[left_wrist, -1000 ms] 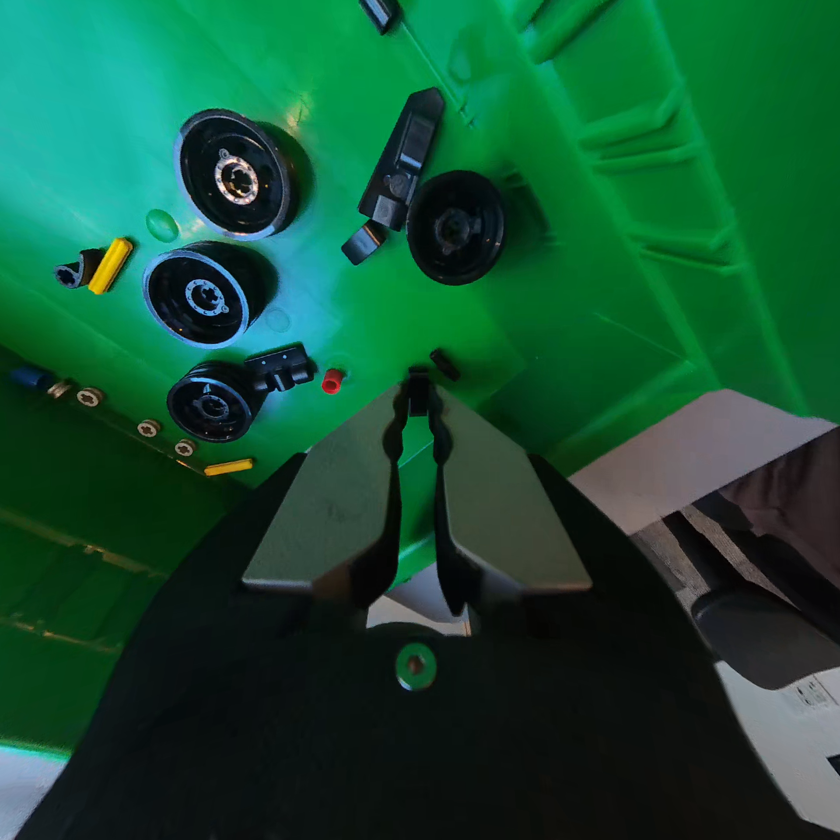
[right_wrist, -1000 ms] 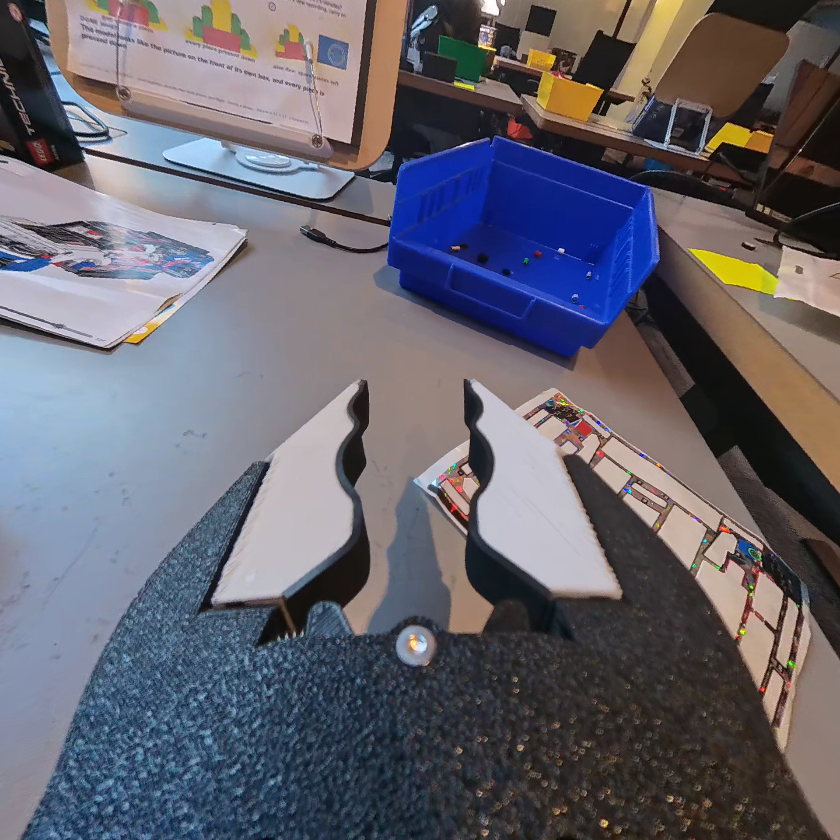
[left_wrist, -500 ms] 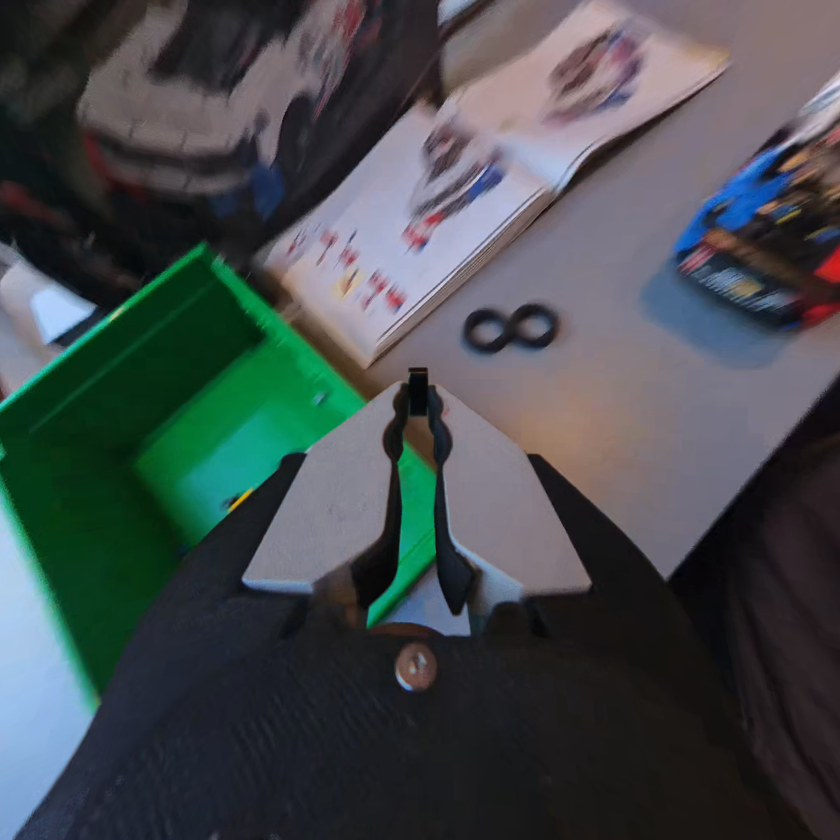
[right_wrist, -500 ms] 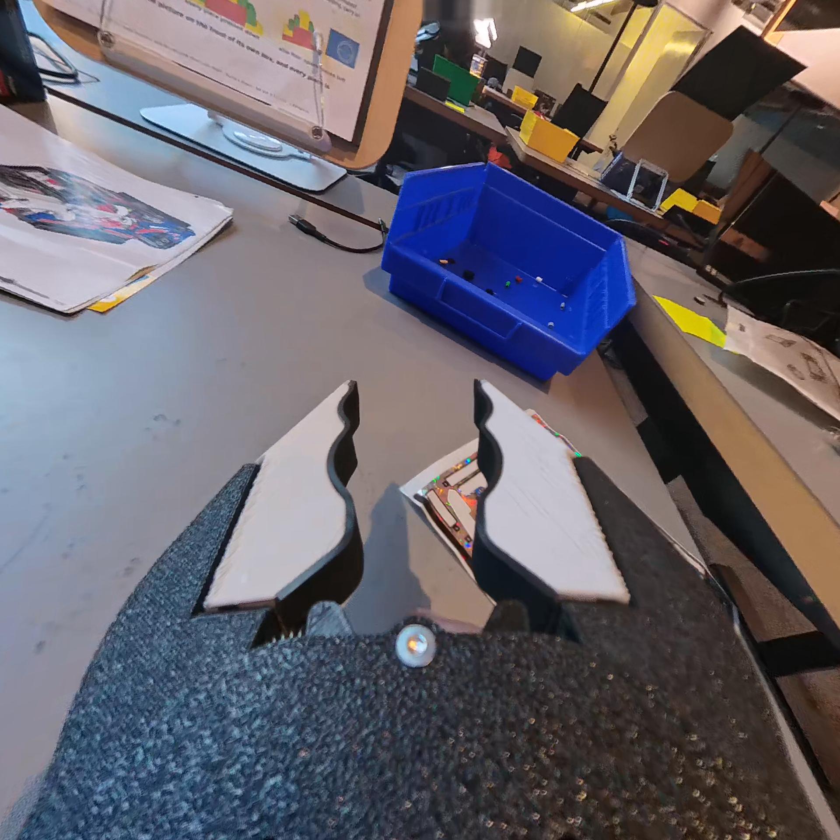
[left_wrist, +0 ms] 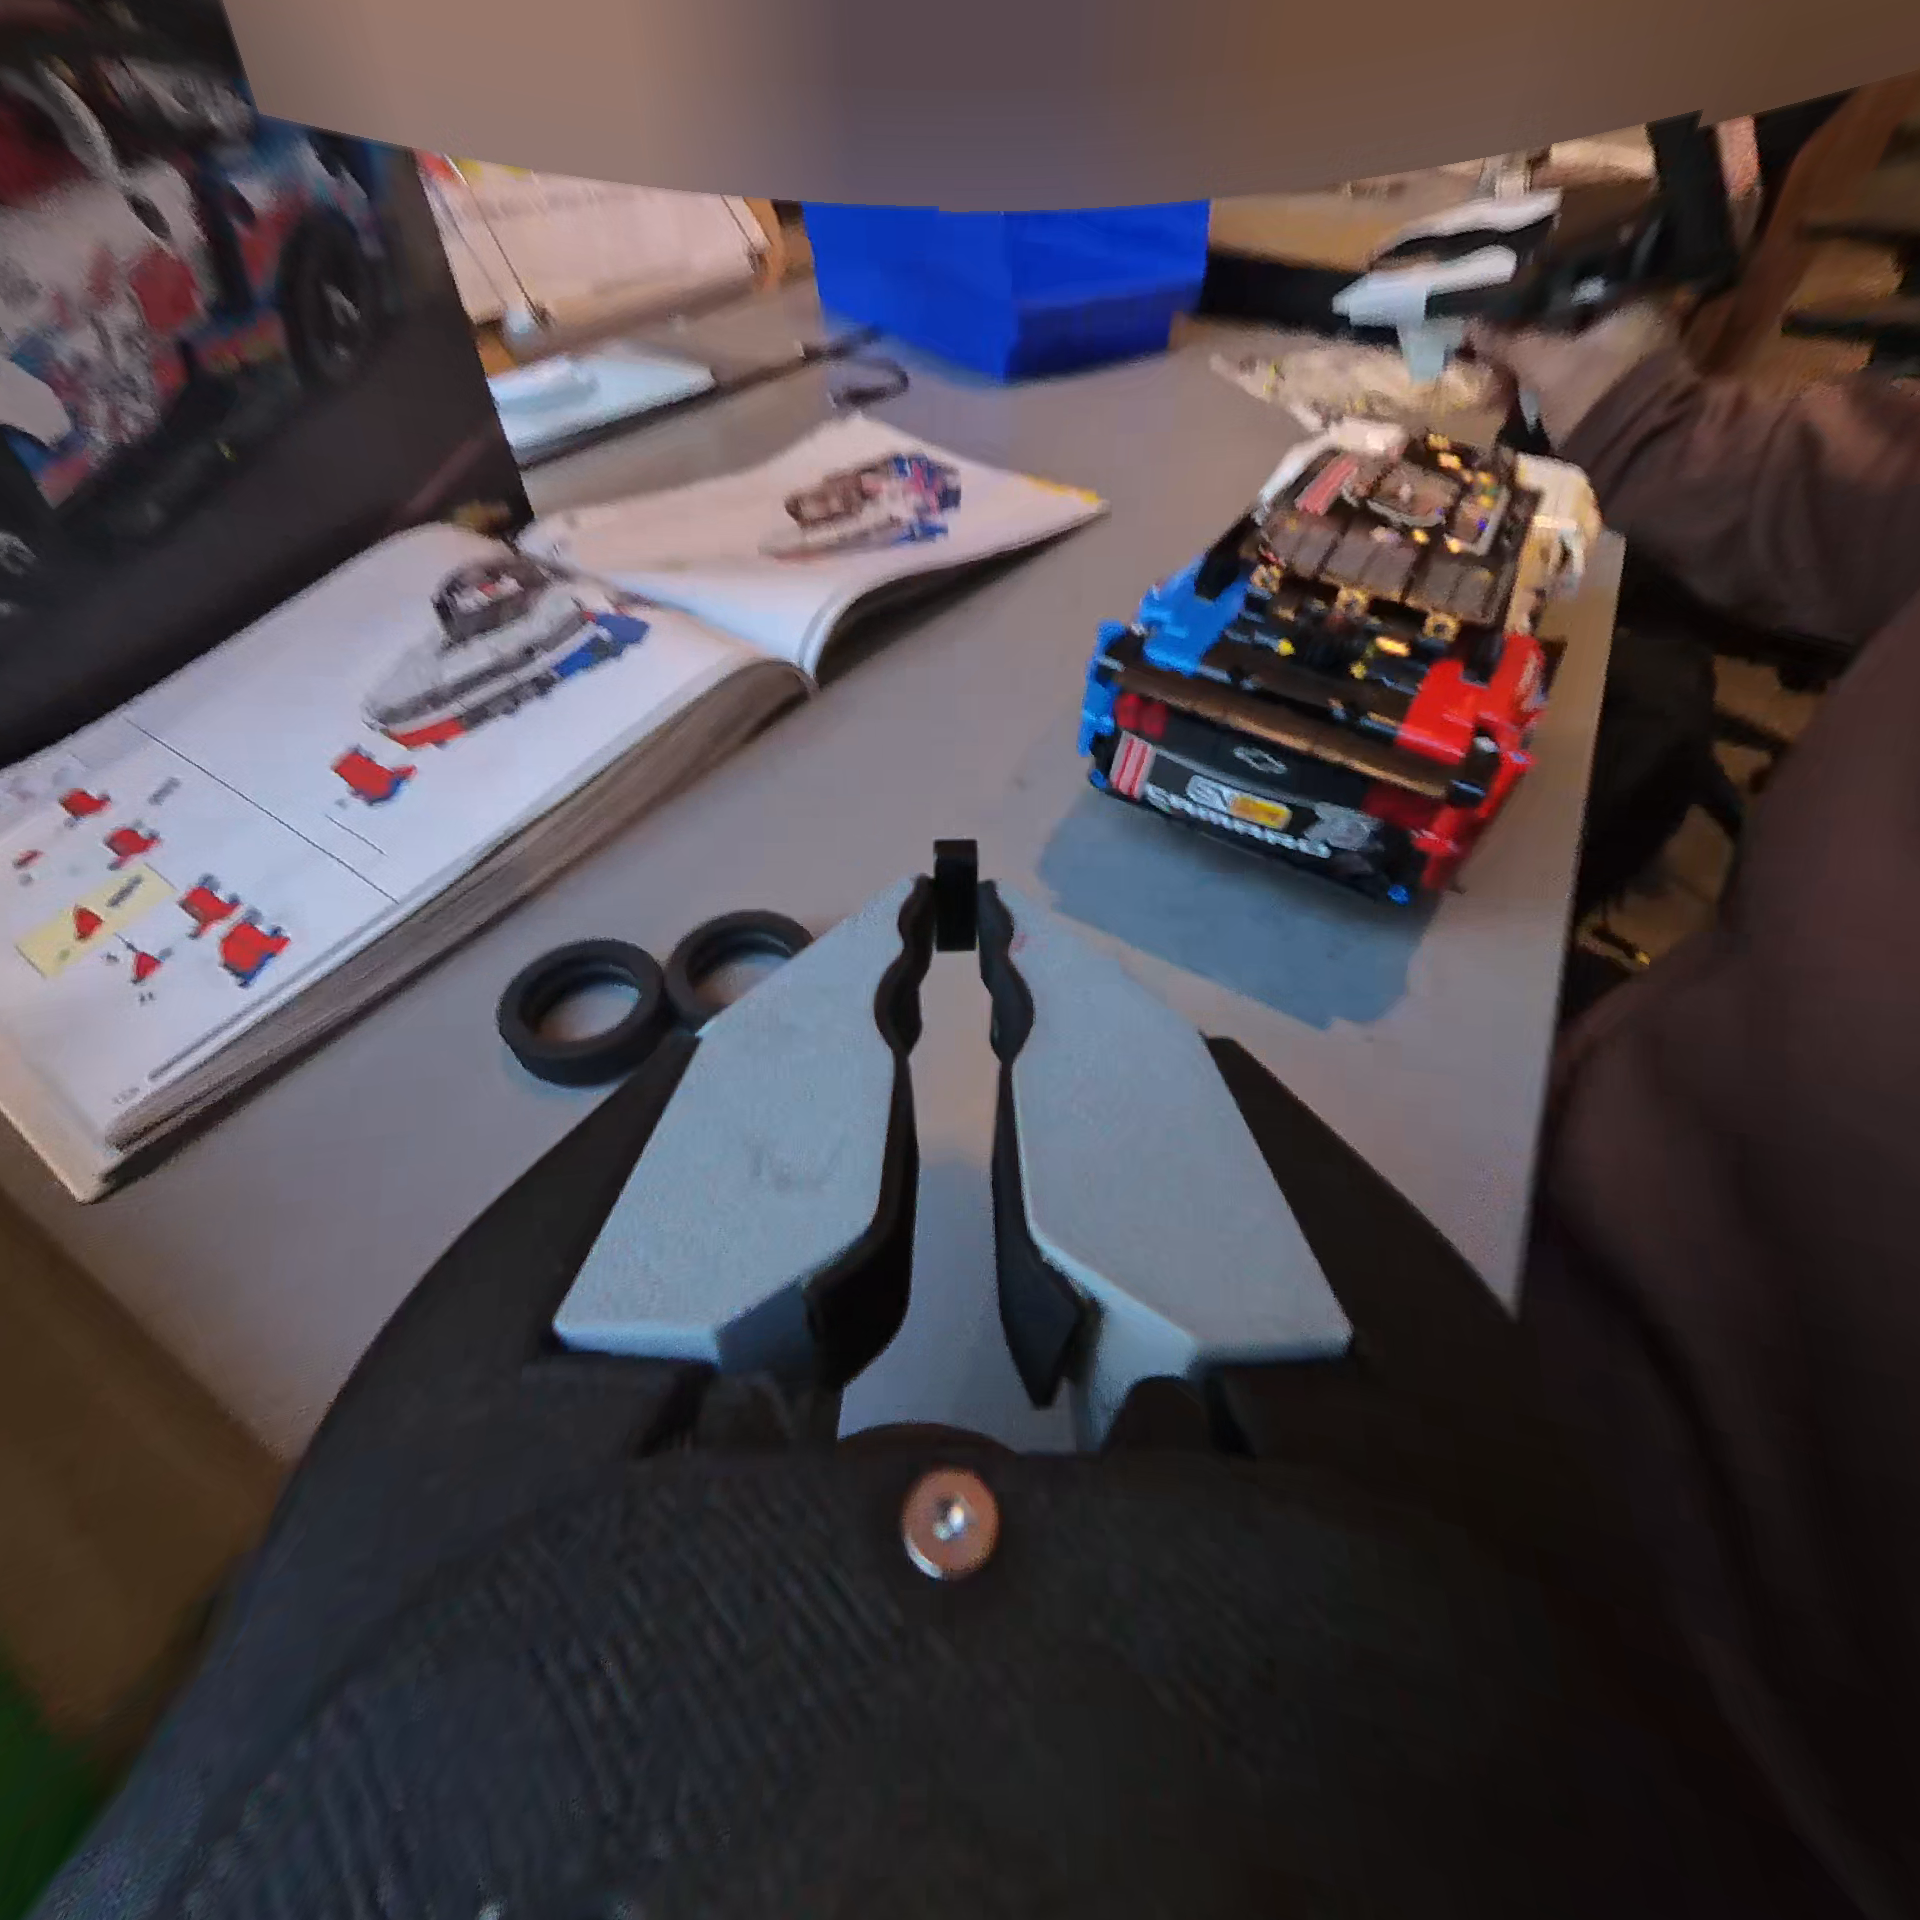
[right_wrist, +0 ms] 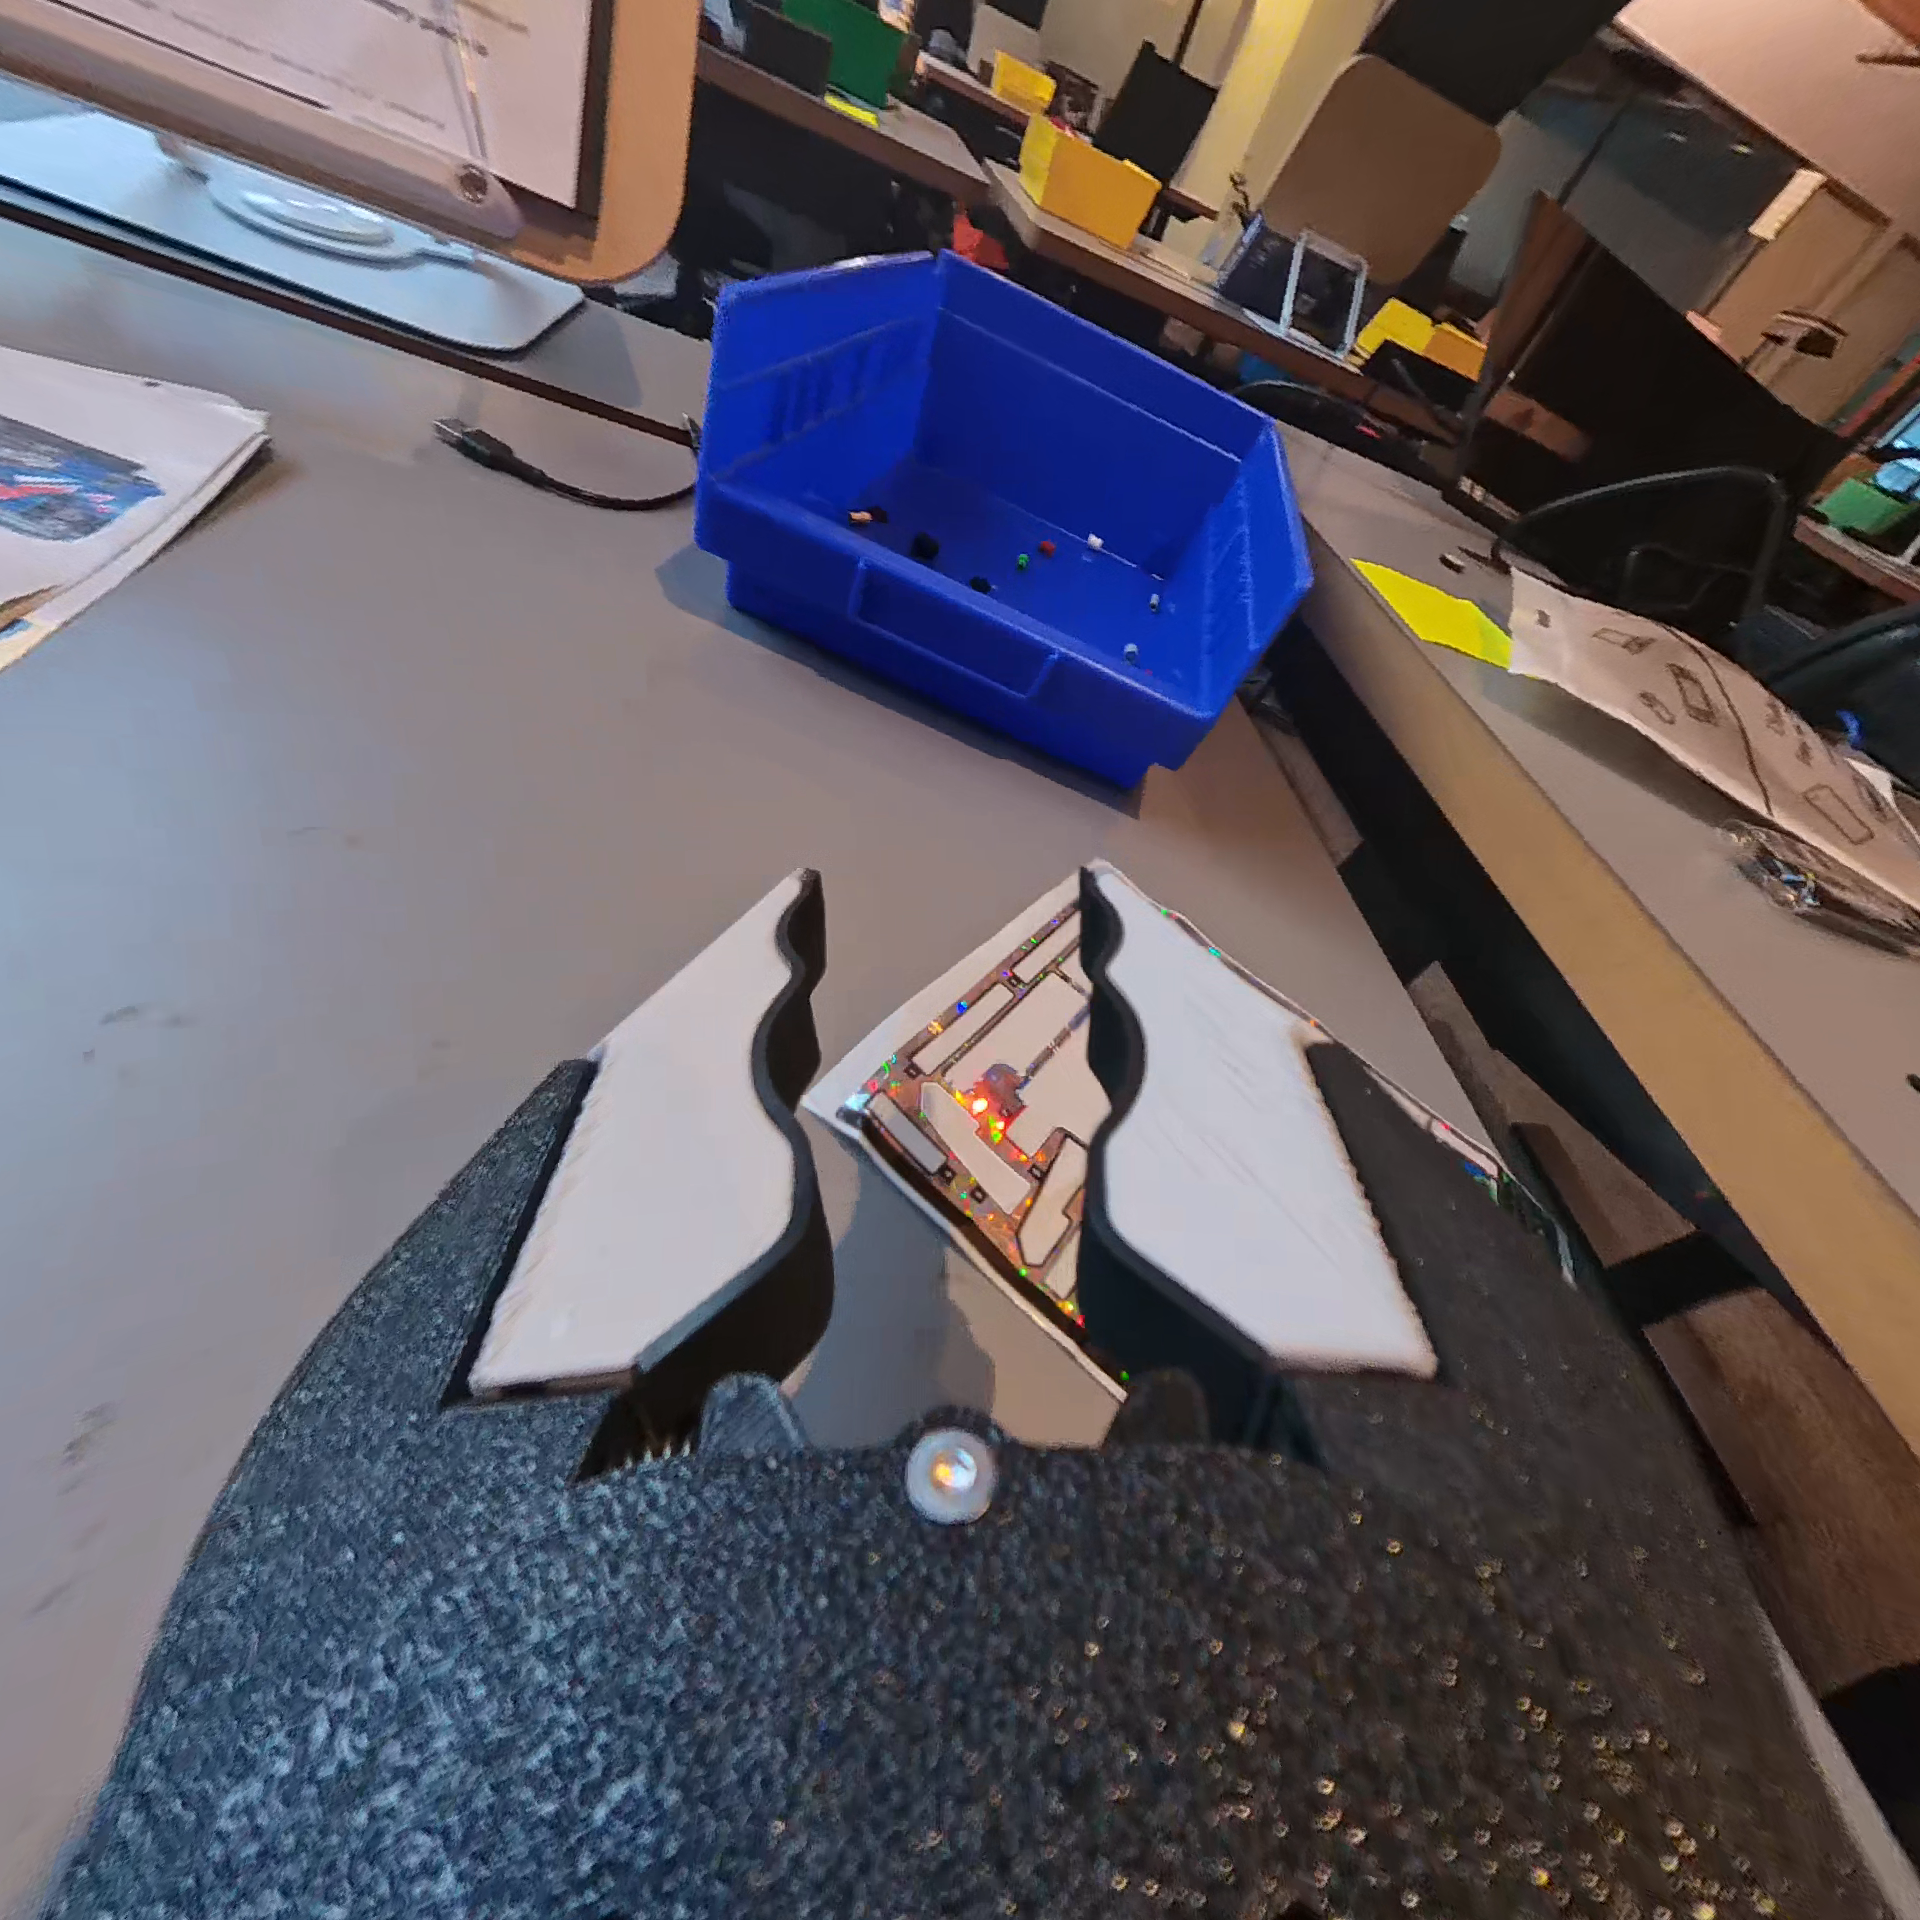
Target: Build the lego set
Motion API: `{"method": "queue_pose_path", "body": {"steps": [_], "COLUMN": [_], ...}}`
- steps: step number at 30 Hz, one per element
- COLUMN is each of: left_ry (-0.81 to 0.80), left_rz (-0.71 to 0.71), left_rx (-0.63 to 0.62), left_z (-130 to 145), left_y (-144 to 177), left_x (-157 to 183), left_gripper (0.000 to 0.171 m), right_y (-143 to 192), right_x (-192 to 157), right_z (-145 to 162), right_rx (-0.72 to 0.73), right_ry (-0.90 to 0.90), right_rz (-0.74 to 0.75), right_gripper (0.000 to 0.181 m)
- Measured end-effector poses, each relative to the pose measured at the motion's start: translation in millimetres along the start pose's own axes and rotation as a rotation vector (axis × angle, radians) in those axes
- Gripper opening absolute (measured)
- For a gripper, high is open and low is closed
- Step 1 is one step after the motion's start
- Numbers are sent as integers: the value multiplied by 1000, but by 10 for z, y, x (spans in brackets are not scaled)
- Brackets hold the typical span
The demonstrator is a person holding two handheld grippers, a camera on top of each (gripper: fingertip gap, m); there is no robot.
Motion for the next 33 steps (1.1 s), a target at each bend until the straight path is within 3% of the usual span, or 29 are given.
{"method": "queue_pose_path", "body": {"steps": [3,6,12,20,33], "left_ry": [-39,-177,-195,-196,-394], "left_rz": [-63,-106,-142,-278,-578], "left_rx": [79,160,141,79,-26], "left_z": [34,-33,-18,21,59], "left_y": [-60,-95,-145,-185,-217], "left_x": [-117,-131,-207,-354,-415], "left_gripper": [5,5,5,5,5], "right_y": [-42,-71,-89,-21,127], "right_x": [-2,-29,-111,-373,-804], "right_z": [32,64,63,-122,-331], "right_rx": [-34,-67,-75,59,214], "right_ry": [23,60,78,47,-63], "right_rz": [16,19,-23,-200,-593], "right_gripper": [45,43,40,34,32]}}
Point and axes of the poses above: each gripper's, where its closed fingertips meet, y back along the fingers, z out of its underside, x = y × z across the jaws, the point moved 6 cm from there along y, back along the fingers, and after that the axes turned 13 degrees about x, right-handed, at the moved point
